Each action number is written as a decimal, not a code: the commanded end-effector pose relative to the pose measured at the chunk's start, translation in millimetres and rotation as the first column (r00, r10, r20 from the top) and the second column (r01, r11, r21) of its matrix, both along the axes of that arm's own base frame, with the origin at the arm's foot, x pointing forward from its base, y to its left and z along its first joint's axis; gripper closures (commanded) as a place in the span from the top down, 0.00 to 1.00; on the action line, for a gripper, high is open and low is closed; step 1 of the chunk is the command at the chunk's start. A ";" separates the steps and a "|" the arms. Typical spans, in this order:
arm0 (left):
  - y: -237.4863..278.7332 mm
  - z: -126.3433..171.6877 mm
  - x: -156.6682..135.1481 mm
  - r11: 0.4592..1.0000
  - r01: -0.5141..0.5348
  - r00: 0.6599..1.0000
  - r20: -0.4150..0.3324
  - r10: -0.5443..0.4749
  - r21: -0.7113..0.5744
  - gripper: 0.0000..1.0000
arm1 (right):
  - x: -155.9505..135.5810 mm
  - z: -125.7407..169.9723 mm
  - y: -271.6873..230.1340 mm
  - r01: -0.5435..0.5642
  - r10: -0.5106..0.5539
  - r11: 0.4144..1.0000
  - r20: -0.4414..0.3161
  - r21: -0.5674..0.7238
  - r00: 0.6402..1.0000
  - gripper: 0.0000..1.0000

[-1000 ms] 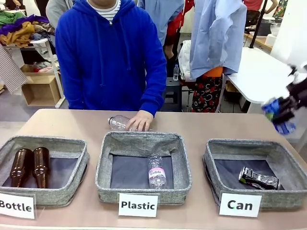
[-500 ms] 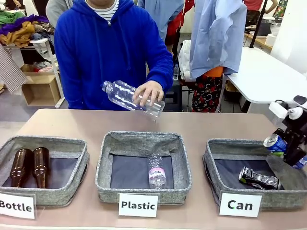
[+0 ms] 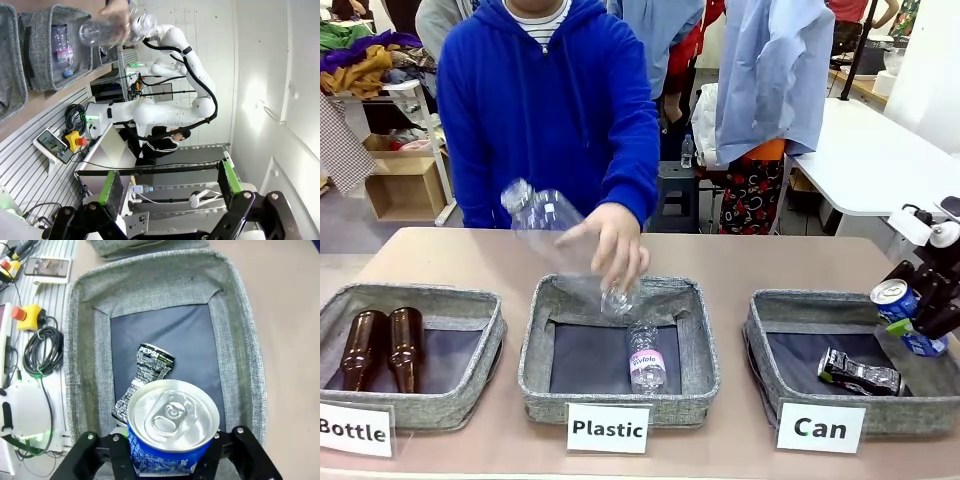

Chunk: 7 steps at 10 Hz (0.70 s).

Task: Sort the can waste into the basket.
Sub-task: Pick up the can waste from the table and place it in the right Fabric basket.

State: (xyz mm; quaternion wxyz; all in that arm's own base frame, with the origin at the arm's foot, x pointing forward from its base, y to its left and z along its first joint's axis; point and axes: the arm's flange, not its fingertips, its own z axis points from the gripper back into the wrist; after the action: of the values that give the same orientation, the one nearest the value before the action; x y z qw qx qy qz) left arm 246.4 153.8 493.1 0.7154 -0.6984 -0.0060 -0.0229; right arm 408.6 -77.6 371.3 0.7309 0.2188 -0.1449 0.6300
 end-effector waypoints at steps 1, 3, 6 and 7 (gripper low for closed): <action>1.0 3.7 -0.4 1.000 -0.006 1.000 -0.010 0.006 -0.014 1.00 | 1.1 -0.3 2.6 -0.015 0.013 0.998 0.019 0.061 1.000 0.74; 1.0 3.7 -0.4 1.000 -0.006 1.000 -0.010 0.006 -0.014 1.00 | 2.2 -2.1 4.6 -0.014 0.013 0.996 0.013 0.083 1.000 1.00; 1.0 3.7 -0.4 1.000 -0.006 1.000 -0.010 0.006 -0.014 1.00 | 2.5 -4.1 5.8 -0.017 0.016 0.995 0.004 0.100 1.000 1.00; 1.0 3.7 -0.4 1.000 -0.006 1.000 -0.010 0.006 -0.014 1.00 | 2.9 -5.0 6.0 -0.018 0.018 0.994 0.004 0.110 1.000 1.00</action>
State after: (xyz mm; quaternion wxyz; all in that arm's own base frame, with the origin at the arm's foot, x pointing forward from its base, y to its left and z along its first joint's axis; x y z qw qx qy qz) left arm 246.4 153.8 493.1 0.7154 -0.6984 -0.0060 -0.0229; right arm 408.1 -70.6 367.0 0.7243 0.2486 -0.1634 0.6220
